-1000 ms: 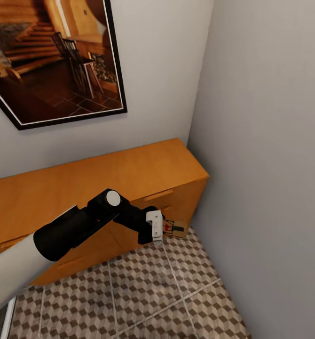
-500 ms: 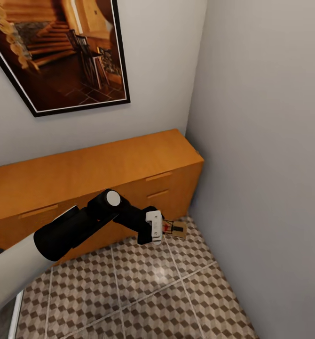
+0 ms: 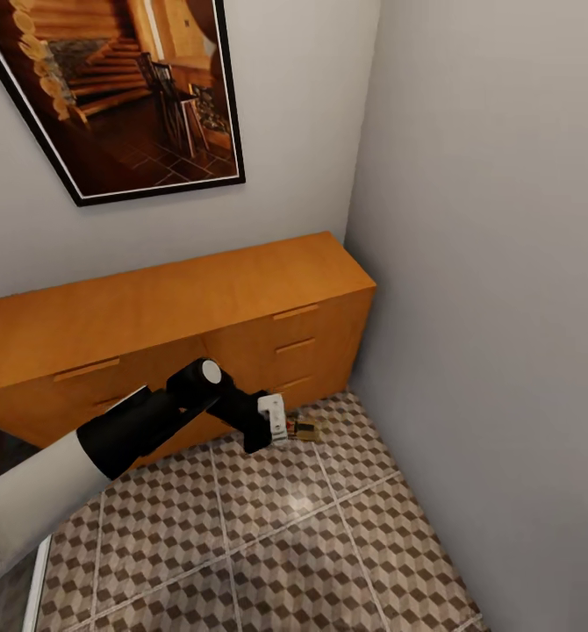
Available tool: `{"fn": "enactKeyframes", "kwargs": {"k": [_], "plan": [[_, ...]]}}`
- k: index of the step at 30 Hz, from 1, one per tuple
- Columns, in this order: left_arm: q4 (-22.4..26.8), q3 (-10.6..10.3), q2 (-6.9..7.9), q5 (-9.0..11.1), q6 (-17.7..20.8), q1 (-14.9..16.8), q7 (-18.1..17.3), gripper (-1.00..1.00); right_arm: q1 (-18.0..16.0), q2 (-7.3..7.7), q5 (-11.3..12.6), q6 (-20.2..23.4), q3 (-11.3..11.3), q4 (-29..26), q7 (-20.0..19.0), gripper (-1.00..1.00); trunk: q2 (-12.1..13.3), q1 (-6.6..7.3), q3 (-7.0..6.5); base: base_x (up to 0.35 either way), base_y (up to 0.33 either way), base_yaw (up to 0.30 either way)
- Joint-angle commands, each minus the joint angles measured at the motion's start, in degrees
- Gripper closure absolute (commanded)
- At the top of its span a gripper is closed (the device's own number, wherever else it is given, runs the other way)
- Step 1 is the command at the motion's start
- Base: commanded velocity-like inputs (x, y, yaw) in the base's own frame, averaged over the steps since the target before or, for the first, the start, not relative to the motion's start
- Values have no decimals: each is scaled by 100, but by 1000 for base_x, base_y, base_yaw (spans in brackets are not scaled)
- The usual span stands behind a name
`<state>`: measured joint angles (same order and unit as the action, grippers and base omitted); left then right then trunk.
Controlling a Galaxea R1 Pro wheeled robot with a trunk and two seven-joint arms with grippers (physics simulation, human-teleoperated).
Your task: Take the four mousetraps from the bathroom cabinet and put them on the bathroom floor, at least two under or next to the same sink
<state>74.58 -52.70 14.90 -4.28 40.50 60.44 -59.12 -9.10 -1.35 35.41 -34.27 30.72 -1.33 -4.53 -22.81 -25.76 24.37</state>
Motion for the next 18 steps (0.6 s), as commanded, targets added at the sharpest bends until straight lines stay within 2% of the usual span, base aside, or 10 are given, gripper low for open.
{"fn": "enactKeyframes", "kwargs": {"k": [1,3,4,5,6,9,11,13,16,18], "plan": [[-321,-23,-6,-37,-88,-8,22,100,-4,0,65,-25,13,10,-39,100,-10,-2,8,-7,0,0],[-1026,-85,-31,-14,-581,-75,242,100,-4,2,69,-26,13,8,-39,100,-10,-2,8,-4,0,0],[-1386,-112,-57,4,-931,-130,396,100,-4,4,69,-28,13,5,-39,100,-10,-2,8,-2,0,0],[-1924,-136,-101,40,-1443,-237,627,100,-4,8,70,-34,10,3,-39,100,-10,-2,8,0,0,0],[-2280,-145,-131,74,-1718,-328,762,100,-4,14,69,-43,8,2,-39,100,-10,-2,8,0,0,0],[-3137,-156,-176,182,-2242,-549,989,100,-4,72,64,-64,5,-10,-39,100,-10,-2,8,0,0,0],[-3835,-159,-190,352,-2726,-697,1148,100,-4,148,63,-76,5,-44,-45,100,-10,-2,8,0,0,0],[-4572,-160,-233,673,-3208,-813,1428,100,-4,220,61,-89,7,-73,-47,100,-10,-2,8,0,0,0],[-5517,-161,-285,1338,-3569,-965,1929,100,-4,276,55,-143,11,-134,-48,100,-10,-2,8,0,0,0],[-6331,-158,-299,1987,-3754,-1171,2360,100,2,333,36,-184,12,-286,-42,100,-10,-2,8,0,0,0]]}}
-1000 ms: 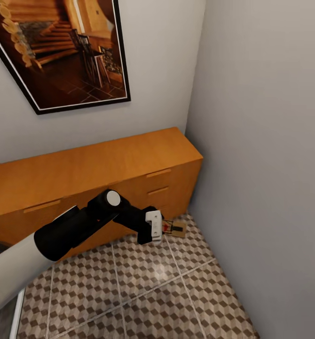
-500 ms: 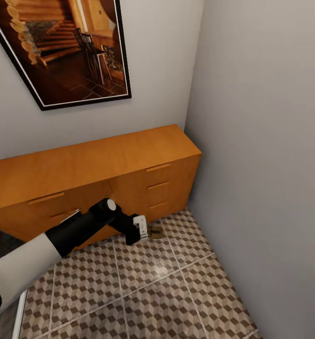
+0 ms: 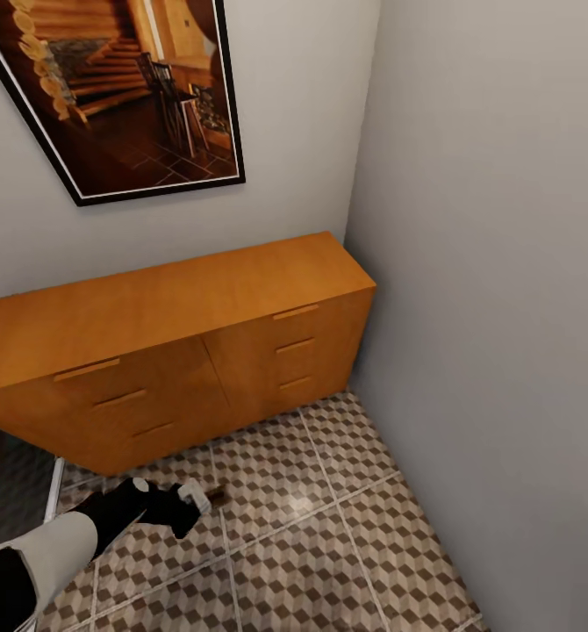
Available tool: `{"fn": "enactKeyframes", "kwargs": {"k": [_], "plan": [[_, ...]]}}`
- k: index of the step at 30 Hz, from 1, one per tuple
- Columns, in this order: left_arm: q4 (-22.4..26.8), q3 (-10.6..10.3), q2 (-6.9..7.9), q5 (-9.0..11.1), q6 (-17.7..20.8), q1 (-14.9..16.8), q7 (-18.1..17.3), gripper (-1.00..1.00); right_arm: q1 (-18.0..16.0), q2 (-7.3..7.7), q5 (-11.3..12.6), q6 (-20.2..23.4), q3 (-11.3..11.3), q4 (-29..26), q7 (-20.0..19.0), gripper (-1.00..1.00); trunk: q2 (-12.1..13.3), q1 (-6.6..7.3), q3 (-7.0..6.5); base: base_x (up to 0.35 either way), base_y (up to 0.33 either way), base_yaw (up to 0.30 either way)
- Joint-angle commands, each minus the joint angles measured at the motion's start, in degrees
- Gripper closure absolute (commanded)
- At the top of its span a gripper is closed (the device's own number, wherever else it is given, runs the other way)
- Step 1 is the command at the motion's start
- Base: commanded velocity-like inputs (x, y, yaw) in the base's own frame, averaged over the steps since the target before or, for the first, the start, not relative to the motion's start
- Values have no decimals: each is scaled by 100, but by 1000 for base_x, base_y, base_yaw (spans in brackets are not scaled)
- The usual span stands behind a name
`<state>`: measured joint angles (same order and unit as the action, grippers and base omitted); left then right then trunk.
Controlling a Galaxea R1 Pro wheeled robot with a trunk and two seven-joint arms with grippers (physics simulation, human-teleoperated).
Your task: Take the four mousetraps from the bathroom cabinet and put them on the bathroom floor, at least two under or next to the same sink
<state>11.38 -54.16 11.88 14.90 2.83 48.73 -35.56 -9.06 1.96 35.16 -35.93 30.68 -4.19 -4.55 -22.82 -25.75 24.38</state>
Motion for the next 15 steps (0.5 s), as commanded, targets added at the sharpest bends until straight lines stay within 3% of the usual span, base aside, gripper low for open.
{"fn": "enactKeyframes", "kwargs": {"k": [1,3,5,9,11,15], "plan": [[-294,-10,0,311,-60,-84,171,100,-2,17,42,-15,17,-75,-37,100,-10,-3,7,0,0,0],[-584,-9,-1,650,-155,-165,298,100,-5,24,-47,-4,17,-167,-30,100,-10,-3,7,0,0,0],[-1113,-8,-4,1312,-368,-286,440,100,-13,34,-333,11,17,-323,54,100,-10,-3,7,0,0,0],[-1514,0,24,2305,-1479,-560,589,100,-24,90,-933,270,17,-724,528,100,-10,-3,7,0,0,0],[-1564,1,26,2594,-1895,-805,1017,100,-25,113,-1226,721,17,-1162,831,100,-10,-3,7,0,0,0],[-1582,1,-89,2723,-2381,-1164,1889,100,-26,134,-1401,1269,17,-1709,1000,100,-10,-3,7,0,0,0]]}}
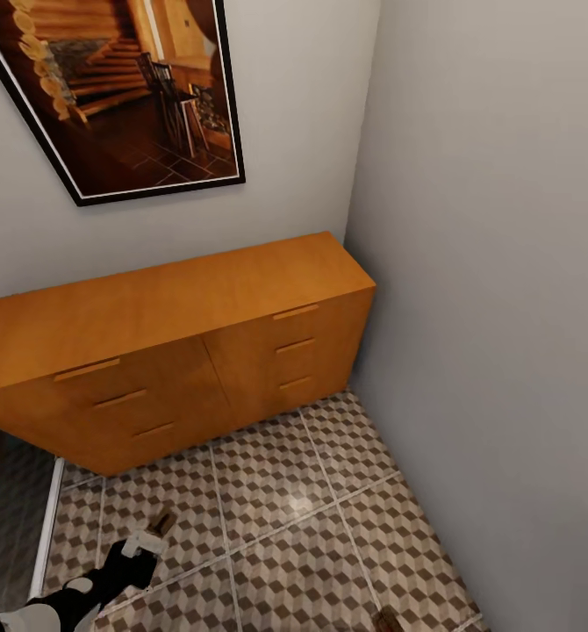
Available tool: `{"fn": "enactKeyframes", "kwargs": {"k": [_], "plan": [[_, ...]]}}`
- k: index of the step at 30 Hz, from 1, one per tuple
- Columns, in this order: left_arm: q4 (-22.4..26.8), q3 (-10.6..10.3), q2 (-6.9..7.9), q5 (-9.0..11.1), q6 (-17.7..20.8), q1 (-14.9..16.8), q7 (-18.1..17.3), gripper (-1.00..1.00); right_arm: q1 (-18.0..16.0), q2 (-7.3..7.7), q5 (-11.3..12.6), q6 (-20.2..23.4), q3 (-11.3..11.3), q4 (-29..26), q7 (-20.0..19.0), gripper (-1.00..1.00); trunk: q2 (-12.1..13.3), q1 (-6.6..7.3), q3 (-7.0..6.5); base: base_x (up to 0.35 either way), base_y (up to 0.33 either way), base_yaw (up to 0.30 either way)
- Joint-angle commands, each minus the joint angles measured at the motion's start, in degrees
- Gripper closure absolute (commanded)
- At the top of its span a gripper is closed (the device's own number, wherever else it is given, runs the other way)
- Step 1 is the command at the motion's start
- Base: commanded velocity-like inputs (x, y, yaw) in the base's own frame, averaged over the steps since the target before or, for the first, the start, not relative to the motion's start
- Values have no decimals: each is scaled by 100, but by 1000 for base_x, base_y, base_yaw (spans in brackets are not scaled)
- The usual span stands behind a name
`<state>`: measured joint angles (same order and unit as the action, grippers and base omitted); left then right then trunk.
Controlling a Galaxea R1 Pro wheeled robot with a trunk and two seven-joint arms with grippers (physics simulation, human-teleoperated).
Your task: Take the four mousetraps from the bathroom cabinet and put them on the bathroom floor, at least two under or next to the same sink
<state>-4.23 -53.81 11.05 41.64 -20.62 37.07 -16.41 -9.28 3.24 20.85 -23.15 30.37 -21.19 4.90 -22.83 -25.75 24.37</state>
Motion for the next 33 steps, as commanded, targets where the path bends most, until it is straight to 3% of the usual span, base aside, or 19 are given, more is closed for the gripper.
{"fn": "enactKeyframes", "kwargs": {"k": [1,3,5,6,8,11,14,17,23,33], "plan": [[-22,-33,-49,64,-331,-112,143,100,-3,15,11,69,48,-142,74,100,-9,-3,8,0,0,0],[-24,-29,-106,95,-922,-324,409,100,-3,48,-5,188,43,-368,94,100,-9,-3,8,0,0,0],[-24,-28,-166,214,-1279,-507,676,100,-3,70,-12,326,41,-582,102,100,-9,-3,8,0,0,0],[-25,-26,-204,333,-1385,-585,837,100,-3,79,-15,410,40,-683,104,100,-9,-3,8,0,0,0],[-25,-25,-329,774,-1661,-722,1309,100,-3,156,-12,602,34,-923,100,100,-9,-3,8,0,0,0],[-25,-25,-436,1189,-1929,-784,1795,100,-3,292,-7,677,31,-1082,74,100,-9,-3,8,0,0,0],[-25,-25,-511,1442,-2149,-817,2116,100,-3,384,-4,667,24,-1146,53,100,-9,-3,8,0,0,0],[-25,-25,-539,1526,-2265,-888,2204,100,-3,423,2,493,4,-1156,45,100,-9,-3,8,0,0,0],[-32,-25,-851,1548,-2353,-1098,2221,100,-3,697,76,-171,-5,-1159,-39,100,-9,-3,8,0,0,0],[-29,-25,-868,1549,-2274,-1131,2230,100,-3,714,77,-226,-29,-1101,-52,100,-9,-3,8,0,0,0]]}}
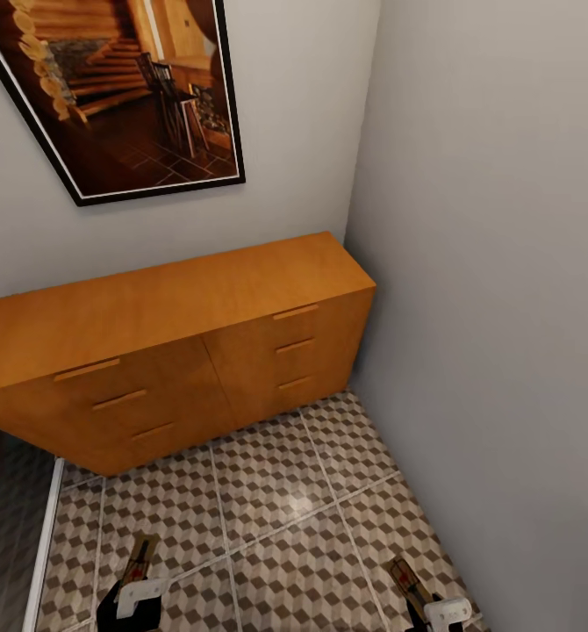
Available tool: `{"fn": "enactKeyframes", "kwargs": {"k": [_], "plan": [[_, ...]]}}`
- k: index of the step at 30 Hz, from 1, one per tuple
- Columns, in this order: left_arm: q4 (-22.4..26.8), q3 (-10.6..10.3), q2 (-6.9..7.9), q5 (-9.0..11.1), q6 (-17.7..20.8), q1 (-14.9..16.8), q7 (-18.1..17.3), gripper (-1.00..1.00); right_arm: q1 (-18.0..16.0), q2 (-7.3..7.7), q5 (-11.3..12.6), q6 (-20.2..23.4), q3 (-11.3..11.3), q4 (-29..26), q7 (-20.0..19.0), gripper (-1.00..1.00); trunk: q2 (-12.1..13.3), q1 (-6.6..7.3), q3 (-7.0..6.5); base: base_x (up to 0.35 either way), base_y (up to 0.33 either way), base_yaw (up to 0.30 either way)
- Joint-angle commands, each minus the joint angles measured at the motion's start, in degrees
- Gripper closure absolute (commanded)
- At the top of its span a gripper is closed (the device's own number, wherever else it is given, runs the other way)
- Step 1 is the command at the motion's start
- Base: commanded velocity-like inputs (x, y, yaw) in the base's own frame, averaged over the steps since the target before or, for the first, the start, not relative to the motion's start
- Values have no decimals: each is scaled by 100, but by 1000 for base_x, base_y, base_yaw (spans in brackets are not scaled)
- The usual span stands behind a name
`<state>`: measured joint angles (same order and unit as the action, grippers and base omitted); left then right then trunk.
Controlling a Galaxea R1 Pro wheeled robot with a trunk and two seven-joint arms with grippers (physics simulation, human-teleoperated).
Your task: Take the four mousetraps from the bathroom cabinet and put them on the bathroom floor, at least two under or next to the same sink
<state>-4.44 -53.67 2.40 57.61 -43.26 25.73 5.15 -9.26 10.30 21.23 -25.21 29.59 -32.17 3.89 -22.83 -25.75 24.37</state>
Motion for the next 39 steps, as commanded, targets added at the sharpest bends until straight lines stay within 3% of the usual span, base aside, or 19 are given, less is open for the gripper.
{"fn": "enactKeyframes", "kwargs": {"k": [1,25,39], "plan": [[-7,-38,-3,-48,33,3,74,100,-6,7,38,-19,48,5,54,100,-9,-3,8,0,0,0],[-4,-41,-11,-48,179,-6,66,100,-6,-3,30,-36,56,18,80,100,-9,-3,8,0,0,4],[-4,-44,-15,-48,195,-6,65,100,-6,-10,31,-36,56,18,242,100,-9,-3,-1,0,0,199]]}}
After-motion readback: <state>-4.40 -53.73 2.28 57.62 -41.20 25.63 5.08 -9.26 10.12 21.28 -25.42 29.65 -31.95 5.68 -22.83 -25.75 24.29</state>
